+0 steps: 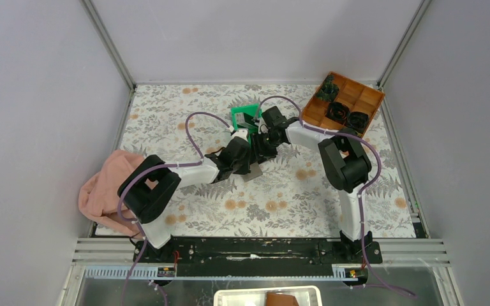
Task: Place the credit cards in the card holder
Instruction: Close the card holder at the center of the board.
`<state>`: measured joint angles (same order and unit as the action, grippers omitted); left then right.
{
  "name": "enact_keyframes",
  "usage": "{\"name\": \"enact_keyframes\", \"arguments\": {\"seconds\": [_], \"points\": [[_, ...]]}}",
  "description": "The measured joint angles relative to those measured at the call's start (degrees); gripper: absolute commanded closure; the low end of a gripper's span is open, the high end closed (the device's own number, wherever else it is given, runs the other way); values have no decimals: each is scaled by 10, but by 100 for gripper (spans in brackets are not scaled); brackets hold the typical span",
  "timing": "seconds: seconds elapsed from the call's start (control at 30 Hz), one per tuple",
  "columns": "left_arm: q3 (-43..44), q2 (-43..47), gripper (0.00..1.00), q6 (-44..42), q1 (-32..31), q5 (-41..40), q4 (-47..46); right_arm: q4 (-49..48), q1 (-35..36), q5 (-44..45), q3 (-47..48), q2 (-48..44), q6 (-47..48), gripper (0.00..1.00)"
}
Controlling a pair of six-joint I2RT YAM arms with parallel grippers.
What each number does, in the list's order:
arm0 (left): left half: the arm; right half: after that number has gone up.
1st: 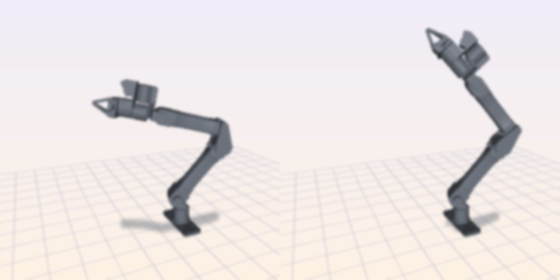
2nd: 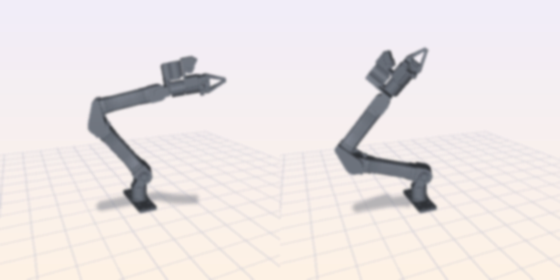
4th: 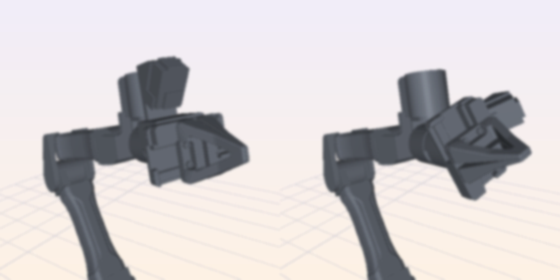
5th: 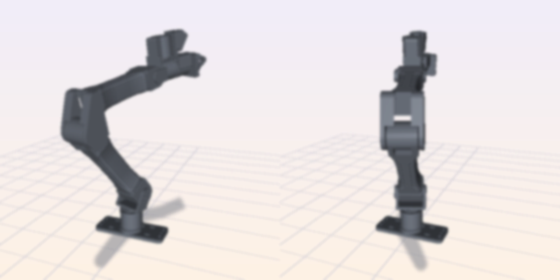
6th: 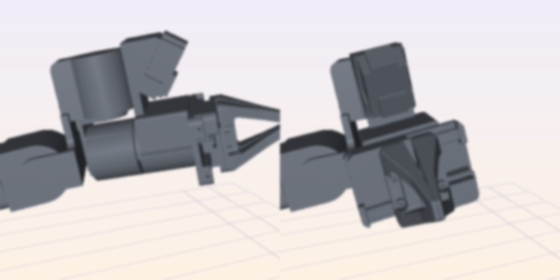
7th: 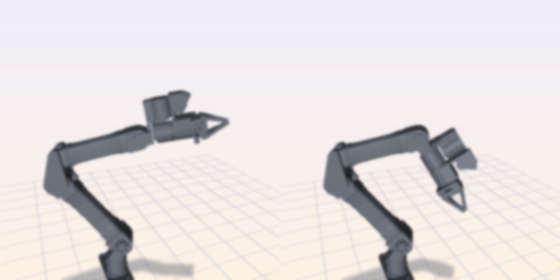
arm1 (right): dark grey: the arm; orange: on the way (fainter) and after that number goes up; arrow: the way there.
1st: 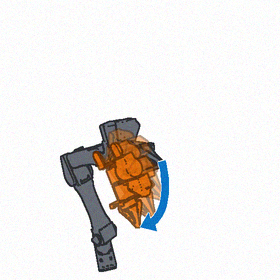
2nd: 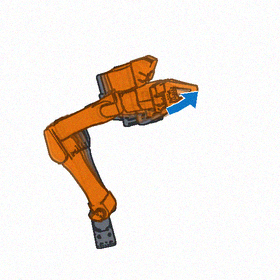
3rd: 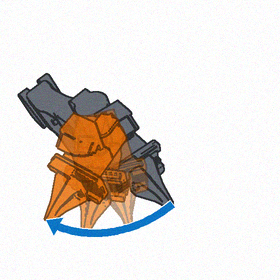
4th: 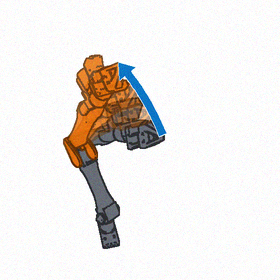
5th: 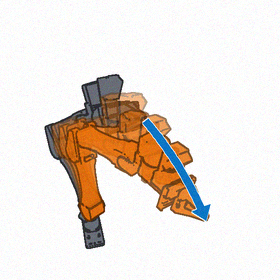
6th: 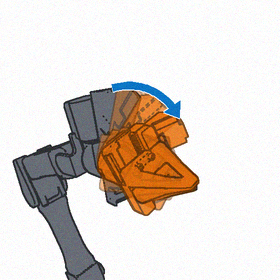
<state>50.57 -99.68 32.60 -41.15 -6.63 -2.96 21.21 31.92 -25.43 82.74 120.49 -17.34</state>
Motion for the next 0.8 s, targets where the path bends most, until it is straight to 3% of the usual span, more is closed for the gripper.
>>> {"name": "enact_keyframes", "arguments": {"seconds": [0.8], "points": [[-44,48,100,-2,10,-28,6,52,24,18,59,35,-17,57]]}}
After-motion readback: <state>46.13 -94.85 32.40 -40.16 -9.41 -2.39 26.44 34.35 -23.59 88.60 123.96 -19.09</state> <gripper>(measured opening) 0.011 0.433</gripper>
